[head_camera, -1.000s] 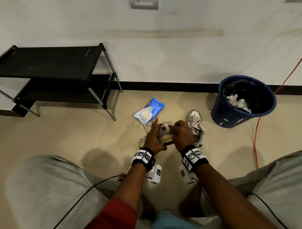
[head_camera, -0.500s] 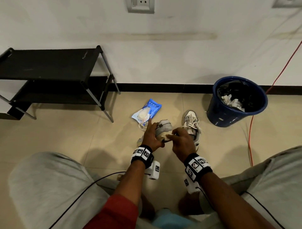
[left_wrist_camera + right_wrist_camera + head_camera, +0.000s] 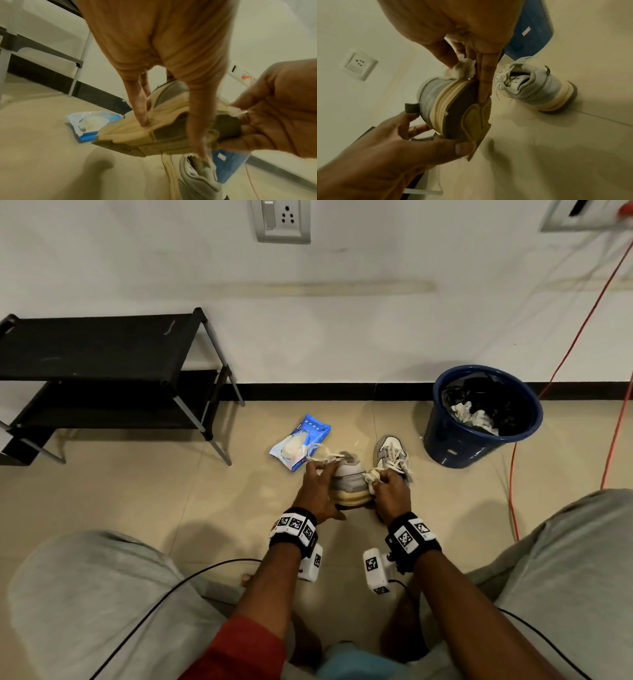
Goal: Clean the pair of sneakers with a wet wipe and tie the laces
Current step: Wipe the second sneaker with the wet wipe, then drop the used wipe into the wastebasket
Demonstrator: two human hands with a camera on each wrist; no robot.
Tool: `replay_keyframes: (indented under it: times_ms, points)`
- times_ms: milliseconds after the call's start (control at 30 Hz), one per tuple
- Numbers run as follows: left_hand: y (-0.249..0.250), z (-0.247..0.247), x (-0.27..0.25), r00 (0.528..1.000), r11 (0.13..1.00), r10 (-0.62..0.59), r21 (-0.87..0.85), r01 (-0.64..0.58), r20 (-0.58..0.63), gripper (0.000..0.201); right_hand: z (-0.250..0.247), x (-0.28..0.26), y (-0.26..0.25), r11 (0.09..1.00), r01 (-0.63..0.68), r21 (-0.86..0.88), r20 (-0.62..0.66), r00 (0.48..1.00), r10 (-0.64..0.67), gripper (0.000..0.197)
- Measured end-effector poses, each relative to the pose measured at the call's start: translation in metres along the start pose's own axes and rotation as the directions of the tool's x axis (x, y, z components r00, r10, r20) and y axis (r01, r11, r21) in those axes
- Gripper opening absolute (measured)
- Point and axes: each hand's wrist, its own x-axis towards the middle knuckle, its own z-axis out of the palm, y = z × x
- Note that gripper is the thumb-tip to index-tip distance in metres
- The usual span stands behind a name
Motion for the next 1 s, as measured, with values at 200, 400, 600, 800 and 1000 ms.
replay_keyframes:
  times_ms: [200,400,600,800,1000]
  points:
    - [-0.008,-0.001,-0.005,1.0,0.974,0.02,-0.225,-0.019,0.002,0.078,0.004,-0.009,0.011,0.998,0.02,-0.051,-0.084,0.996,-0.024,0.017]
    - [-0.02,0.006,0.003,0.995,0.972,-0.016,-0.236,-0.007,-0.094,0.045,0.021,0.016,0.052,0.999,0.017,-0.033,-0.067,0.998,-0.019,0.015]
    - [-0.045,0.036,0.017,0.993,0.981,-0.115,-0.158,0.111,-0.012,0.034,0.035,0.061,0.139,0.988,-0.084,-0.131,0.063,0.994,0.093,0.026]
    - [-0.06,0.063,0.005,0.975,0.982,-0.18,-0.025,0.185,0.127,0.053,0.046,0.034,0.141,0.963,-0.135,-0.234,0.077,0.985,0.157,0.005]
    - [-0.05,0.059,0.008,0.964,0.969,-0.243,-0.013,0.246,0.111,0.031,0.04,0.031,0.116,0.947,-0.03,-0.319,0.086,0.994,0.061,0.005]
